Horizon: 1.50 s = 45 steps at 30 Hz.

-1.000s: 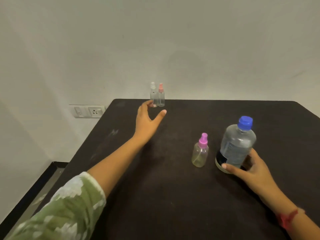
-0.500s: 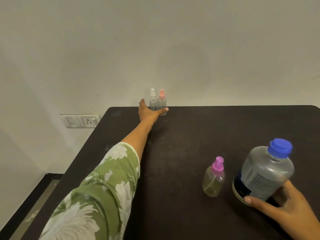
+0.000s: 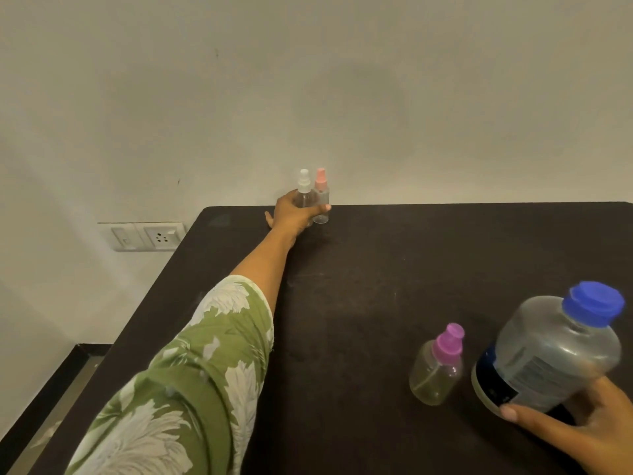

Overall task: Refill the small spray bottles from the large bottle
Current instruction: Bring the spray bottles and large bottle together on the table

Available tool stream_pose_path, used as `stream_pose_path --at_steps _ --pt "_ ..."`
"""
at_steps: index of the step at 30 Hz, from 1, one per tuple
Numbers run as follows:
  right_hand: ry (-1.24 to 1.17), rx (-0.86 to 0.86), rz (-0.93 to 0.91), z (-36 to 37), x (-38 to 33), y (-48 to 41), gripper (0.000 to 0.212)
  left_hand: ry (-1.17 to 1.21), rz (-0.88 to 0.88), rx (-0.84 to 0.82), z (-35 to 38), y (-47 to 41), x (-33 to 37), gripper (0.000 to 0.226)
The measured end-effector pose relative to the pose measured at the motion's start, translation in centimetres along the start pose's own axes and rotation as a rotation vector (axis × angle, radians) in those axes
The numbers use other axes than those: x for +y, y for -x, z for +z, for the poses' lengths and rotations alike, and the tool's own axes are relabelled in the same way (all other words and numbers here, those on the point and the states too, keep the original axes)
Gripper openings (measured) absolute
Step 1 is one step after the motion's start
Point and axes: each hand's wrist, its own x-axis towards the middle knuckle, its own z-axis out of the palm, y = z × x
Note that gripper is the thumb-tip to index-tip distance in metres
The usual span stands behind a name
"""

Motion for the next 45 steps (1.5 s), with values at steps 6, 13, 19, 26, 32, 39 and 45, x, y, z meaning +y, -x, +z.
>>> stream_pose_path --at_steps 6,13,19,26,32,39,45 --pt "-0.030 -0.056 -0.088 0.5 -1.4 1.1 0.080 0.147 -0.025 -0.149 -1.7 2.2 0.2 0.046" --pt "0.020 -0.063 -0.194 0.2 -1.0 1.5 0.075 0.172 -0.022 -0.268 -3.4 9.5 0.7 0.030" --pt "0.029 -0.057 -0.226 0.0 -0.5 1.6 0.078 0.167 -0.060 -0.280 -4.0 16.9 1.4 0.030" --pt "0.051 -0.062 -0.282 -0.2 0.0 1.8 0.076 0.185 -0.052 -0.282 -3.8 23.8 1.3 0.032" --pt "0.046 -0.053 -0.312 -0.2 0.4 1.8 0.070 0.219 -0.044 -0.312 -3.2 27.0 0.7 0.031" --pt "0.039 -0.061 -0.325 -0.3 0.6 1.7 0.071 0.248 -0.061 -0.332 -2.2 29.1 0.6 0.039" --pt "0.043 -0.071 -0.325 -0.3 0.4 1.7 0.071 0.236 -0.058 -0.364 -2.3 29.5 0.7 0.042"
